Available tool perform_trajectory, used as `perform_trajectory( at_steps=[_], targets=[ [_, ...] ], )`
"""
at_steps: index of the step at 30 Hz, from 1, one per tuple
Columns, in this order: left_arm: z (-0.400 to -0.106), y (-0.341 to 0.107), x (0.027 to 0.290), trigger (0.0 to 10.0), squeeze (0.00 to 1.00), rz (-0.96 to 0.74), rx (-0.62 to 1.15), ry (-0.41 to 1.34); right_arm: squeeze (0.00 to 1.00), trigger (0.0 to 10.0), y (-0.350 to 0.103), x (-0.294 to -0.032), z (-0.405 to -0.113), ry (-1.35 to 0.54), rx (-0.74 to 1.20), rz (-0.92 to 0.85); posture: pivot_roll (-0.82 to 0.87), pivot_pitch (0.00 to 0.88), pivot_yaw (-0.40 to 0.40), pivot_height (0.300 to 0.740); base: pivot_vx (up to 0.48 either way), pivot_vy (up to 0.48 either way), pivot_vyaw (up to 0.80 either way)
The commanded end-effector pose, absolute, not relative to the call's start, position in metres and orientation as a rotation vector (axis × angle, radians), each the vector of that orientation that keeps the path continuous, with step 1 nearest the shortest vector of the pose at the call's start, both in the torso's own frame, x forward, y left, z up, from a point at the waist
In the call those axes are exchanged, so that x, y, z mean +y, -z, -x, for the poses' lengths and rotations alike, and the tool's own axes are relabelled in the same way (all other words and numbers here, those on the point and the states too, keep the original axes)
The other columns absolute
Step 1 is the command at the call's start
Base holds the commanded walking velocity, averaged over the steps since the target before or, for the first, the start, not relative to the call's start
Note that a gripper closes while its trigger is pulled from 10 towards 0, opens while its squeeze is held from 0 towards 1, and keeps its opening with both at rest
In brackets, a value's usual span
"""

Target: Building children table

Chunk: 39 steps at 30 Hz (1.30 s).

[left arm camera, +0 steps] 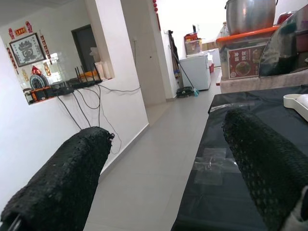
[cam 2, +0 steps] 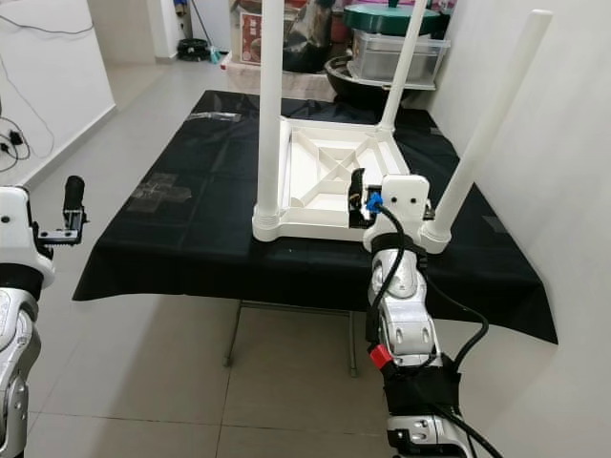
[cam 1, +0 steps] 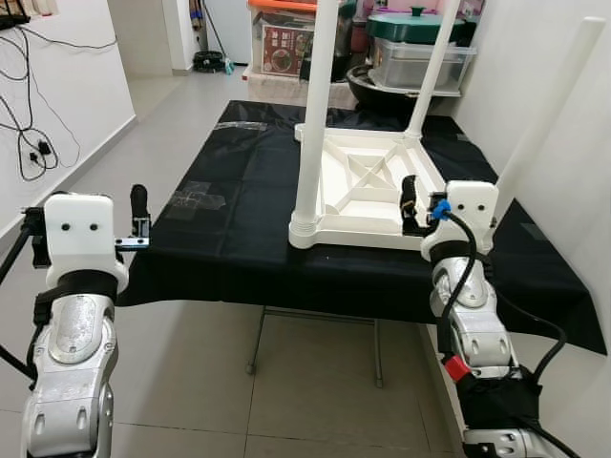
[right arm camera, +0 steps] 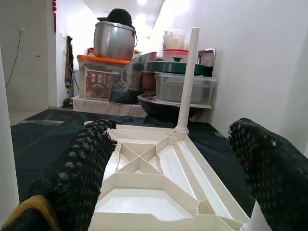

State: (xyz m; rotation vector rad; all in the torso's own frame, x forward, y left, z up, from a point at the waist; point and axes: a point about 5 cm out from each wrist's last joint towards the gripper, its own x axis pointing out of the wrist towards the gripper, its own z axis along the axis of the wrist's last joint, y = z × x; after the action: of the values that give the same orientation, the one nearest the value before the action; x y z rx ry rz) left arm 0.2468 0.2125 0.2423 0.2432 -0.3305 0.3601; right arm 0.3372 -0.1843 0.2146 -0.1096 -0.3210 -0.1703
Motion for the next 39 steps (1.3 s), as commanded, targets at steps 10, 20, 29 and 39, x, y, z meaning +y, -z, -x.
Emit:
perform_trajectory(
  at_steps=[10, 20, 29, 39],
  targets=[
    [-0.2461, -0.2428, 0.2121, 10.0, 0.00, -0.260, -0.335, -0.355, 0.00, 10.0, -0.2146, -0.1845, -0.3375, 0.178, -0.327, 0.099, 0.13, 0.022, -0.067, 0.740, 0.270, 0.000, 0.00],
    [-0.2469, -0.2424, 0.2104, 10.0, 0.00, -0.254, -0.336, -0.343, 0.00, 10.0, -0.2154, -0.1844, -0.3370, 0.181, -0.331, 0.098, 0.13, 0.014, -0.065, 0.740, 0.283, 0.000, 0.00],
    [-0.2477, -0.2429, 0.2094, 10.0, 0.00, -0.249, -0.341, -0.337, 0.00, 10.0, -0.2175, -0.1858, -0.3369, 0.187, -0.341, 0.093, 0.13, 0.008, -0.062, 0.740, 0.285, 0.000, 0.00],
    [-0.2469, -0.2439, 0.2092, 10.0, 0.00, -0.237, -0.345, -0.340, 0.00, 10.0, -0.2208, -0.1891, -0.3368, 0.206, -0.350, 0.089, 0.13, 0.007, -0.064, 0.740, 0.280, 0.000, 0.00]
  ],
)
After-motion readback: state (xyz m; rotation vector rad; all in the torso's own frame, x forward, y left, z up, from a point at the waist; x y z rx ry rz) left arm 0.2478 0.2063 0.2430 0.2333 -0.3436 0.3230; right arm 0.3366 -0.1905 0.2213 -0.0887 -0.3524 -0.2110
